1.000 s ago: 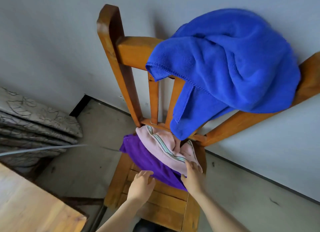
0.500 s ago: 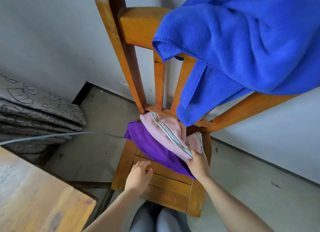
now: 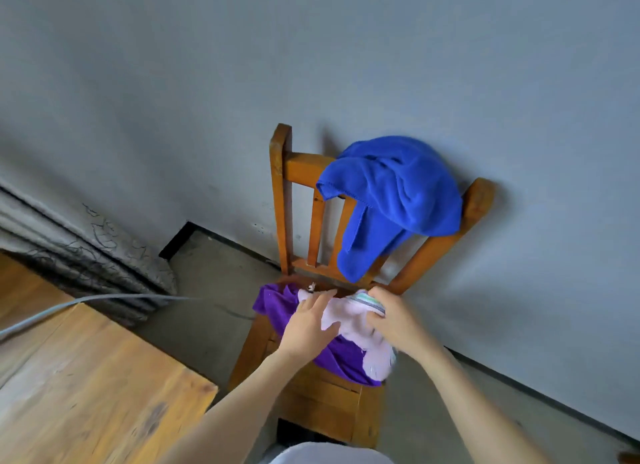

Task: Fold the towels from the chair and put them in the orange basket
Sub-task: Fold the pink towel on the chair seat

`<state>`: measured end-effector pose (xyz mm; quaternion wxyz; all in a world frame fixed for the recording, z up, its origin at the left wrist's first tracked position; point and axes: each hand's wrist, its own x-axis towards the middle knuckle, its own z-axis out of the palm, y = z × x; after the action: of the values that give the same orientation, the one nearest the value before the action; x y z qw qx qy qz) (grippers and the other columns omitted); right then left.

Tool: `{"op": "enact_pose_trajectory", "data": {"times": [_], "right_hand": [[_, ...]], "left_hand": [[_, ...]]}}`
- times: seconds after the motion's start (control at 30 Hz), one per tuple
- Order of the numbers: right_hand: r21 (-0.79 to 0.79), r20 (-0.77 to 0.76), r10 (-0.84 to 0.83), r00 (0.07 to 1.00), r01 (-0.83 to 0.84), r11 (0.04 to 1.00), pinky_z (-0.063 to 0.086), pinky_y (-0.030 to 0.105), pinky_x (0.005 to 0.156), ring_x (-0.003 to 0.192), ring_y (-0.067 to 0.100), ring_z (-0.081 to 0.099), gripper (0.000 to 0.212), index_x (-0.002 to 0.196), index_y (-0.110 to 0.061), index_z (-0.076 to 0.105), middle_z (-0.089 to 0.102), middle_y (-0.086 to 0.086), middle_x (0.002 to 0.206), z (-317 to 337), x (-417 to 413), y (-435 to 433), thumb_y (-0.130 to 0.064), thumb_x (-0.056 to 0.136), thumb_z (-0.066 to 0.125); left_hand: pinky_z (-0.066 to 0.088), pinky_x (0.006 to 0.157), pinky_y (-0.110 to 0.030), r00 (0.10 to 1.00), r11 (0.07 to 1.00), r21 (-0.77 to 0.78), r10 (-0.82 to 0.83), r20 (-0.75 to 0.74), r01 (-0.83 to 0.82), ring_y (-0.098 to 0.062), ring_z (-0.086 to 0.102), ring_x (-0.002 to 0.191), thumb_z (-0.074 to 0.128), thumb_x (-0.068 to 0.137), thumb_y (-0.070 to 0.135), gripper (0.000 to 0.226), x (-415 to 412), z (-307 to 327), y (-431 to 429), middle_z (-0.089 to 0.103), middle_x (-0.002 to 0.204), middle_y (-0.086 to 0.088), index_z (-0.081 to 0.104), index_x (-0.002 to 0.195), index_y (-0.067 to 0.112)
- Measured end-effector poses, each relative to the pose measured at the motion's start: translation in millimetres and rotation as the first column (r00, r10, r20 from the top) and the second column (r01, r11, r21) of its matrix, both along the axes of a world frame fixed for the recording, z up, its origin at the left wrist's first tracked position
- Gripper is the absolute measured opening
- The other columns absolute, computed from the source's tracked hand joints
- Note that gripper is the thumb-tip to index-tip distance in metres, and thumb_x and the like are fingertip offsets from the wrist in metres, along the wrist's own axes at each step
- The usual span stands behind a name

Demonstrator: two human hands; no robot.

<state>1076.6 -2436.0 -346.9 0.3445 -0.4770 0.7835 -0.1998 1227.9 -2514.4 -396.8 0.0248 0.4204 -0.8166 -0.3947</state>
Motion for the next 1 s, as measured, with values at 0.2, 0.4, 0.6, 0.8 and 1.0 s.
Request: {"op": "enact_pose_trajectory", "data": {"times": [0.2,0.4,0.6,0.8,1.0], "right_hand": [[-0.067,-0.074,0.130,0.989,-0.135,0.989,0.035,0.027,0.060,0.064,0.014,0.044,0.009,0.071,-0.012,0.050,0.049,-0.002,0.064,97,-16,-12,-0.006,0.074,0.056],[-0.194,-0.079,0.166,0.983,-0.179,0.965,0.038,0.013,0.057,0.056,-0.002,0.047,0.008,0.078,-0.011,0.061,0.055,-0.007,0.064,174,-17,-16,-0.003,0.077,0.058],[-0.288,-0.008,0.215,0.977,-0.208,0.935,0.041,0.013,0.062,0.063,0.000,0.052,0.024,0.076,-0.024,0.062,0.061,-0.008,0.071,211,-9,-15,-0.001,0.079,0.058],[-0.365,0.079,0.199,0.977,-0.158,0.918,0.042,0.011,0.063,0.062,0.000,0.055,0.028,0.077,-0.022,0.065,0.065,-0.008,0.070,219,-7,-11,0.005,0.078,0.060],[-0.403,0.019,0.191,0.981,-0.167,0.900,0.037,0.003,0.055,0.053,-0.011,0.052,0.032,0.070,-0.028,0.062,0.061,-0.024,0.055,212,5,-16,0.003,0.080,0.061]], "left_hand": [[0.037,0.102,-0.030,0.953,0.996,-0.008,-0.086,-0.291,0.087,-0.014,0.042,0.121,0.056,0.085,0.018,0.050,-20,62,6,0.049,0.132,0.007,0.044,0.134,0.023],[0.039,0.069,-0.009,0.849,0.991,0.094,-0.030,-0.527,0.093,0.007,0.051,0.072,0.057,0.090,0.013,0.014,-13,135,-2,0.056,0.080,0.015,0.057,0.089,0.027],[0.042,0.065,-0.022,0.769,0.962,0.249,0.077,-0.635,0.109,-0.013,0.052,0.070,0.066,0.080,0.023,0.019,6,177,-9,0.053,0.075,-0.004,0.051,0.073,0.014],[0.040,0.057,-0.018,0.799,0.966,0.250,0.098,-0.593,0.066,-0.012,0.047,0.061,0.058,0.089,0.009,0.020,22,193,-13,0.050,0.065,-0.001,0.050,0.070,0.012],[0.035,0.059,-0.021,0.940,1.000,-0.014,0.022,-0.341,-0.028,-0.011,0.043,0.061,0.061,0.081,0.006,0.025,31,175,-20,0.048,0.067,0.003,0.045,0.069,0.020]]}}
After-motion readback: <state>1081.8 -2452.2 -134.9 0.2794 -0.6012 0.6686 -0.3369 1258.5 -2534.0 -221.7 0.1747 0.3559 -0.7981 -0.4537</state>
